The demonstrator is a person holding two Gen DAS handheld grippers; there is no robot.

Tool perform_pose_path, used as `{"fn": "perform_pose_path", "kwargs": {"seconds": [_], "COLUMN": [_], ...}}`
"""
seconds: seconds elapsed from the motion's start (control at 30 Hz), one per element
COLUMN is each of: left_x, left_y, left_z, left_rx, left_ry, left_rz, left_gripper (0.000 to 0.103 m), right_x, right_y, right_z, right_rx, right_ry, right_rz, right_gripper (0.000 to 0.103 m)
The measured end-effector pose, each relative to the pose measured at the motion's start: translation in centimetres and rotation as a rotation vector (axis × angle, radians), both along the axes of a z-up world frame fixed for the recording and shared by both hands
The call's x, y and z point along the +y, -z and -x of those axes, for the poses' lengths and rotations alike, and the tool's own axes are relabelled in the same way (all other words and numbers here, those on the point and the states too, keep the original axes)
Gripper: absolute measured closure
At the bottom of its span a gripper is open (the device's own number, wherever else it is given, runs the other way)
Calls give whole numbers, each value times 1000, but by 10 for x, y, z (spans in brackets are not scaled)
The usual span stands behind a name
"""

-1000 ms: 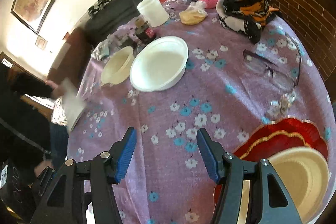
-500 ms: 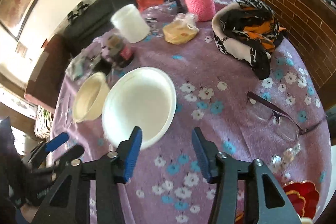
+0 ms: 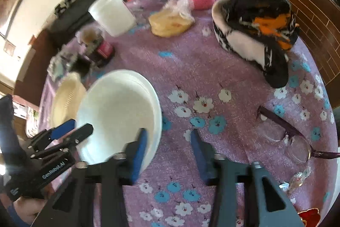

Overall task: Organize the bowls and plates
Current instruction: 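Move the right gripper to the rim of the large white bowl, then close the right gripper on the rim of the large white bowl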

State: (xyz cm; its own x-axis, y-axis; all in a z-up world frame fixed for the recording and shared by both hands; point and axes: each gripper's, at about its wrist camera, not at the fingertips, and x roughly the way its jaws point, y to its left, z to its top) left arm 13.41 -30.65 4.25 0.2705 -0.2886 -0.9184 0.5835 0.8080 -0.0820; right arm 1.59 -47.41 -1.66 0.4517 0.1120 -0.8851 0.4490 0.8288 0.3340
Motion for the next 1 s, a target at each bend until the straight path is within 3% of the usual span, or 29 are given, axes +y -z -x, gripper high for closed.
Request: {"fn": "perform_pose_path", "kwargs": {"seconds": [0.07,0.27,0.53,0.77,1.0], "left_x": [-2,7,56,134,230], "left_y": [2,-14,-40,-56,-47], "left_z": [3,25,68,124,190], "left_rx": [6,-55,-106,-127,-95], "left_ry": [13,45,33,-48,-181], "left_rz": [5,7,36,65,31], "left_gripper": [75,77,76,75,75], "right_x": [3,19,54,116,195], "right_y": [8,-8,-23,-32,-14], "right_z": [-5,7,37,75,108], "right_rx": [7,-21,-45,-50,17], "right_ry": [-9,-18,-75,-213,-396], "right_rz": [-28,-10,-45,-101,-188], "right_gripper": [92,94,94,93,93]}}
